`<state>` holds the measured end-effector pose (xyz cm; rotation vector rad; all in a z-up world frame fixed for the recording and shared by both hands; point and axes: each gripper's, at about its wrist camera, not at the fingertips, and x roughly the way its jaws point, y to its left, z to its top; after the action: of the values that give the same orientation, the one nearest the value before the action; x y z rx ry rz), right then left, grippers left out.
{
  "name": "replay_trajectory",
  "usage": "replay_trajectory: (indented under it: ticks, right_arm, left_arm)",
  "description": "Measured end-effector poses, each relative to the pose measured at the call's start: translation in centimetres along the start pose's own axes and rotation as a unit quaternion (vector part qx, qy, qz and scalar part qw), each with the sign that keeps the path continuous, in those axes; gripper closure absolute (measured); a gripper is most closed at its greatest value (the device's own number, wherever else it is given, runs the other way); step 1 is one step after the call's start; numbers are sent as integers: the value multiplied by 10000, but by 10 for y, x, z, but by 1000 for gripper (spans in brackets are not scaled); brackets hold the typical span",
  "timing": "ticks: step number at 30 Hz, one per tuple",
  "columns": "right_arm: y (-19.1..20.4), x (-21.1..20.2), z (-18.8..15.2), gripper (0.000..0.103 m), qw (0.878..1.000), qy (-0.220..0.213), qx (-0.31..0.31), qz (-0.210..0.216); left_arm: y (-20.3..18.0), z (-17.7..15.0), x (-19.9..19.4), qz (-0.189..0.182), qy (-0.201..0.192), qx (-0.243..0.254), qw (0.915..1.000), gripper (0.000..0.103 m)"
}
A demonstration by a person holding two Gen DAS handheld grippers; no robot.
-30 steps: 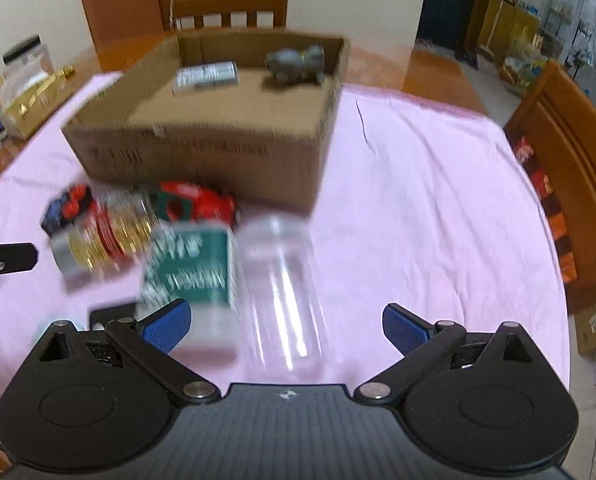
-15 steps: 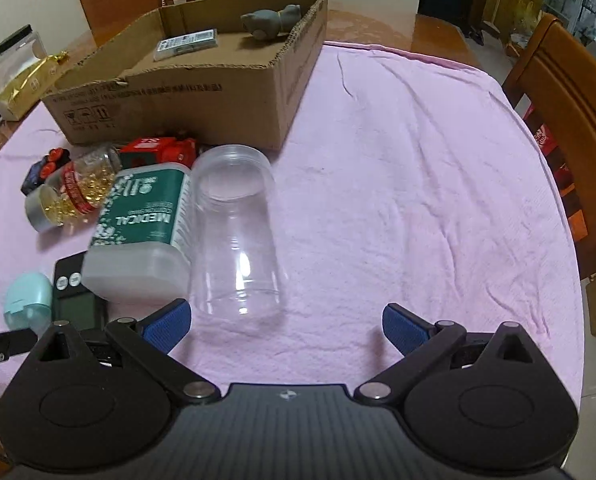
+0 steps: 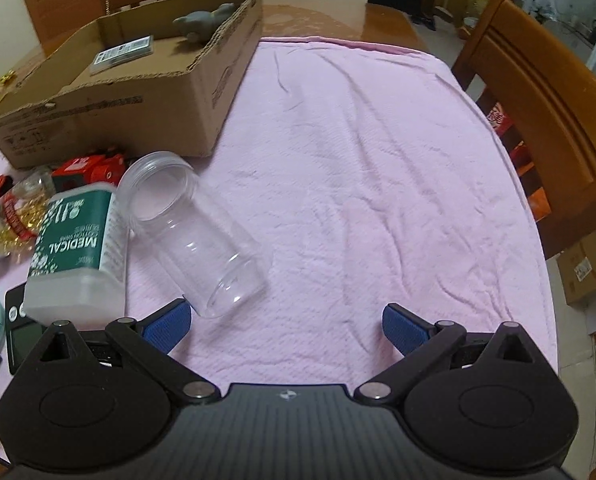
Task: Organize rigid objects
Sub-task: 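Grasp the light-blue round case with left tool while right tool grasps clear jar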
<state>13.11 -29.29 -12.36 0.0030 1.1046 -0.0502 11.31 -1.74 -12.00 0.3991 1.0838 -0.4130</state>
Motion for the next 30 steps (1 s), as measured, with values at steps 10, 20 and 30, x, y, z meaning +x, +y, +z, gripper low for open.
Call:
replay_trajectory:
  ticks: [10, 20, 30]
  right_arm:
    - [6, -3, 7, 0, 9997, -57, 185, -179]
    - [18, -20, 4, 0, 9997, -112, 191, 113]
    - [28, -24, 23, 0, 9924, -1, 829, 904]
  left_arm:
    - [22, 4, 1, -257, -92, -466, 9985, 35]
    - [22, 0, -4, -164, -27, -831, 9964, 51]
    - [62, -8, -3, 312, -10, -1443, 9890, 51]
